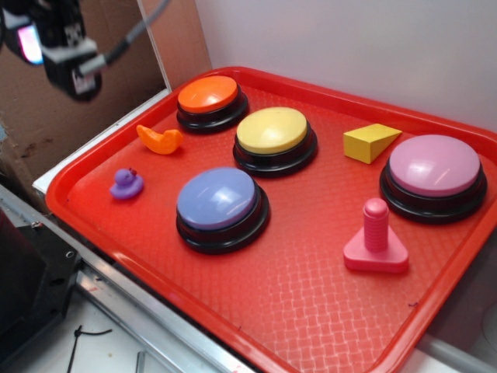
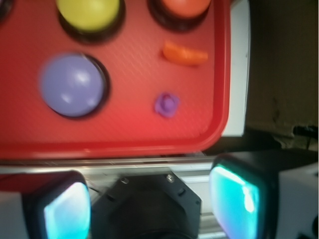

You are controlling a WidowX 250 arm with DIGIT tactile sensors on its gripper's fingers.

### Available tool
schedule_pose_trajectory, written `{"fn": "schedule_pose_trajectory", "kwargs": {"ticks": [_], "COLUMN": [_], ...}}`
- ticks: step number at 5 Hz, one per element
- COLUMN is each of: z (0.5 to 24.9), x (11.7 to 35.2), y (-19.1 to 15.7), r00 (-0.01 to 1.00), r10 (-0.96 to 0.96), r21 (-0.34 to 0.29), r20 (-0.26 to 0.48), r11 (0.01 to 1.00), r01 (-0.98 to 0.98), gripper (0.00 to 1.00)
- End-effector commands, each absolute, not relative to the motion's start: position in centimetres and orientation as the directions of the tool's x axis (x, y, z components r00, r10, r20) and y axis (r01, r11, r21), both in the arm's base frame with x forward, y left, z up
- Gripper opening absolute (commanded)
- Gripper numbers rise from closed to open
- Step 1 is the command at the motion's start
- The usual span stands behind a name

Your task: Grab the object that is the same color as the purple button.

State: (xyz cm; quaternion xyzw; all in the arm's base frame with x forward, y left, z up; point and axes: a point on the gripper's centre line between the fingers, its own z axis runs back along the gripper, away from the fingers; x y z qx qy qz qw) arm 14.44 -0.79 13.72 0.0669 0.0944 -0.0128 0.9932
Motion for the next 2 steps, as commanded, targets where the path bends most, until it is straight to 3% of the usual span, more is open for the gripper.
{"fn": "schedule_pose_trajectory", "kwargs": {"ticks": [1,2], "z": [7.3,7.0], "x": [14.2,14.6], "y": [1.6,3.7], "r00": [0.955,0.958], "r10": [-0.059,-0.050], "r21": [0.135,0.104], "r20": [-0.292,-0.283], "r11": [0.986,0.991], "r01": [0.102,0.082], "gripper": [1.00,1.00]}}
